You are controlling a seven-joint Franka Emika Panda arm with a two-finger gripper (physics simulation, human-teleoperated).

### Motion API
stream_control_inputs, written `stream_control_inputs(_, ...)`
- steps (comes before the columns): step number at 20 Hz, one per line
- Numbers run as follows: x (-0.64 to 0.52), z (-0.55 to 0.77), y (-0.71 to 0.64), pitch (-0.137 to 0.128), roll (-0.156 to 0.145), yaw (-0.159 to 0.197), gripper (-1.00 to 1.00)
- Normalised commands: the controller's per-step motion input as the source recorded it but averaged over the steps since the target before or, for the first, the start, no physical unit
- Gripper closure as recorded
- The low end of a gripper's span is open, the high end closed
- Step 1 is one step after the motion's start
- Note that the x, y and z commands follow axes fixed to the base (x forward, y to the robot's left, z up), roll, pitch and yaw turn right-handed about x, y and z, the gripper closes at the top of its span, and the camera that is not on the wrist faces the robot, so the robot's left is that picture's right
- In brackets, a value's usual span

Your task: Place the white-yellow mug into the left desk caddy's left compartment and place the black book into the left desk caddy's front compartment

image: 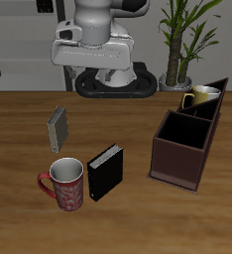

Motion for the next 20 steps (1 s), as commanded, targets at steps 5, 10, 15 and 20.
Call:
stream_control_inputs(5,0.28,0.04,0.08,-0.01,0.021,-0.009,-1.0)
stream_control_inputs(10,0.38,-0.04,-0.01,0.019,0.055,-0.018,-1.0)
stream_control_inputs(15,0.25,-0.08,0.0,-0.002,-0.004,-0.031,-1.0)
stream_control_inputs(20,0.22,-0.04,-0.02,-0.019,-0.01,-0.044,-1.0)
